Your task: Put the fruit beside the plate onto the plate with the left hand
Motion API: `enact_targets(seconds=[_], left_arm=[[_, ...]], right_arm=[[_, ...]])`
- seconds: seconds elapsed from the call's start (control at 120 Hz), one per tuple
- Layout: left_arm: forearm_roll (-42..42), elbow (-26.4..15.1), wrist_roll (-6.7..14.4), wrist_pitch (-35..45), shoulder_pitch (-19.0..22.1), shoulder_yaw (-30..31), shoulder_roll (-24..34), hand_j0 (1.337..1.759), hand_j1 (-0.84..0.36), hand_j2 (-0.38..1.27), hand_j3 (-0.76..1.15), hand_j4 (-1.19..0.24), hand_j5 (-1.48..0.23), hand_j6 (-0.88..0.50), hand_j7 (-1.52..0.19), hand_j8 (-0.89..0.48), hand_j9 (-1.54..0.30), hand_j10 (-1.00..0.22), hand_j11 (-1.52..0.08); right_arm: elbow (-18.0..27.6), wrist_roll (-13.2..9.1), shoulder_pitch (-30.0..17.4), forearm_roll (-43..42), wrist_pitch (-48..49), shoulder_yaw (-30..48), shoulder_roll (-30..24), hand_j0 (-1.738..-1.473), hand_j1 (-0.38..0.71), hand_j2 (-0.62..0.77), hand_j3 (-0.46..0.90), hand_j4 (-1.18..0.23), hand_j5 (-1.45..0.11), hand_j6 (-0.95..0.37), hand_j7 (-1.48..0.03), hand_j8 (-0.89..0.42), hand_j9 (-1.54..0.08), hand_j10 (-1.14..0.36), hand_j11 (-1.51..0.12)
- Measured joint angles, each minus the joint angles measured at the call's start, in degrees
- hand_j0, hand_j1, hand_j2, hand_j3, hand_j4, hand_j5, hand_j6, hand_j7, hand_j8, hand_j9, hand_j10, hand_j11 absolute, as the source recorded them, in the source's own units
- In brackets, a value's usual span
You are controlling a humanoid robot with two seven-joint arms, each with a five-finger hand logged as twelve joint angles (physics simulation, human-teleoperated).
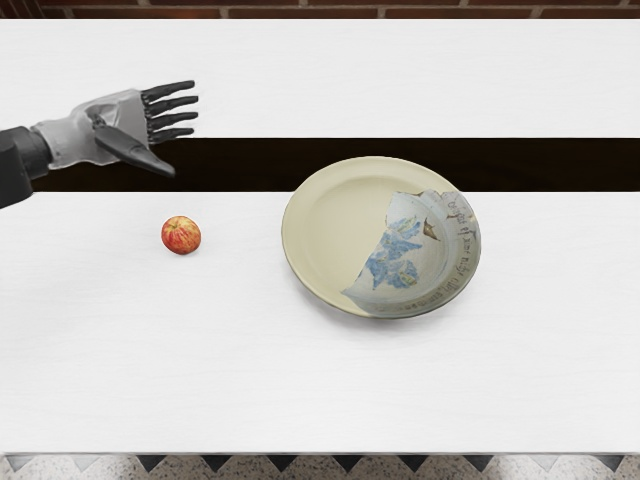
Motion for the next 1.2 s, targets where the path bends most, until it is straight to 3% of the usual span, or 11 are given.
enact_targets(seconds=[0.117, 0.258, 0.383, 0.508, 0.6, 0.675, 0.708, 0.808, 0.892, 1.058, 1.2], left_arm=[[0.06, 0.69, 0.4, 0.36, 0.09, 0.35, 0.15, 1.658, 0.34, 0.0, 0.0, -0.01, -0.01, -0.01, -0.01, 0.0, -0.01, 0.0, -0.01], [0.11, 0.91, 3.98, 2.9, 0.09, 2.37, 4.54, 1.658, 0.34, 0.0, 0.0, -0.01, -0.01, -0.01, -0.01, -0.01, -0.01, -0.01, -0.01], [0.06, 0.85, 5.35, 4.45, -1.81, 6.6, 5.32, 1.658, 0.34, 0.0, 0.0, -0.01, -0.01, -0.01, -0.01, 0.0, -0.01, 0.0, -0.01], [-5.89, -0.22, 5.5, 6.76, -21.45, 25.78, 8.07, 1.658, 0.34, 0.0, 0.0, -0.01, -0.01, -0.01, -0.01, -0.01, -0.01, -0.01, -0.01], [-9.49, -1.86, 5.43, 7.48, -31.08, 42.63, 8.35, 1.658, 0.34, 0.0, 0.0, -0.01, -0.01, -0.01, -0.01, -0.01, -0.01, -0.01, -0.01], [-11.08, -6.66, 5.39, 11.27, -41.86, 57.01, 5.73, 1.658, 0.34, 0.0, 0.0, -0.01, -0.01, -0.01, -0.01, -0.01, -0.01, -0.01, -0.01], [-11.95, -9.69, 5.39, 15.67, -44.13, 62.79, 2.86, 1.658, 0.34, 0.0, 0.0, -0.01, -0.01, -0.01, -0.01, -0.01, -0.01, -0.01, -0.01], [-16.21, -15.19, 5.43, 31.86, -45.79, 76.56, -7.3, 1.658, 0.34, 0.0, 0.0, -0.01, -0.01, -0.01, -0.01, -0.01, -0.01, -0.01, -0.01], [-18.73, -17.3, 5.48, 41.94, -45.77, 82.84, -10.42, 1.658, 0.34, 0.0, 0.0, -0.01, -0.01, -0.01, -0.01, -0.01, -0.01, -0.01, -0.01], [-21.36, -19.97, 5.77, 49.9, -45.87, 87.45, -16.2, 1.658, 0.33, 0.0, 0.0, -0.02, -0.02, -0.02, -0.02, -0.02, -0.02, -0.02, -0.02], [-22.4, -21.23, 6.25, 52.35, -45.86, 88.33, -16.44, 1.658, 0.32, 0.0, 0.0, -0.02, -0.03, -0.02, -0.03, -0.02, -0.03, -0.02, -0.03]], right_arm=[[-0.03, -0.1, -0.16, -0.02, 0.04, -0.03, 0.0, -1.658, -0.35, 0.0, 0.0, 0.0, 0.0, 0.0, 0.0, 0.0, 0.0, 0.0, 0.0], [-0.22, -0.14, -2.73, 0.0, -0.17, -0.06, 0.0, -1.658, -0.35, 0.0, 0.0, 0.0, 0.0, 0.0, 0.0, 0.0, 0.0, 0.0, 0.0], [-0.26, -0.16, -3.49, 0.0, -0.22, -0.08, 0.0, -1.658, -0.35, 0.0, 0.0, 0.0, 0.0, 0.0, 0.0, 0.0, 0.0, 0.0, 0.0], [-0.28, -0.16, -3.72, 0.0, -0.23, -0.09, 0.0, -1.658, -0.35, 0.0, 0.0, 0.0, 0.0, 0.0, 0.0, 0.0, 0.0, 0.0, 0.0], [-0.28, -0.16, -3.78, 0.0, -0.24, -0.09, 0.0, -1.658, -0.35, 0.0, 0.0, 0.0, 0.0, 0.0, 0.0, 0.0, 0.0, 0.0, 0.0], [-0.28, -0.16, -3.8, 0.0, -0.24, -0.09, 0.0, -1.658, -0.35, 0.0, 0.0, 0.0, 0.0, 0.0, 0.0, 0.0, 0.0, 0.0, 0.0], [-0.28, -0.16, -3.81, 0.0, -0.24, -0.09, 0.0, -1.658, -0.35, 0.0, 0.0, 0.0, 0.0, 0.0, 0.0, 0.0, 0.0, 0.0, 0.0], [-0.28, -0.16, -3.82, 0.0, -0.24, -0.09, 0.0, -1.658, -0.35, 0.0, 0.0, 0.0, 0.0, 0.0, 0.0, 0.0, 0.0, 0.0, 0.0], [-0.28, -0.16, -3.82, 0.0, -0.24, -0.09, 0.0, -1.658, -0.35, 0.0, 0.0, 0.0, 0.0, 0.0, 0.0, 0.0, 0.0, 0.0, 0.0], [-0.28, -0.16, -3.82, 0.0, -0.24, -0.09, 0.0, -1.658, -0.35, 0.0, 0.0, 0.0, 0.0, 0.0, 0.0, 0.0, 0.0, 0.0, 0.0], [-0.28, -0.16, -3.82, 0.0, -0.24, -0.09, 0.0, -1.658, -0.35, 0.0, 0.0, 0.0, 0.0, 0.0, 0.0, 0.0, 0.0, 0.0, 0.0]])
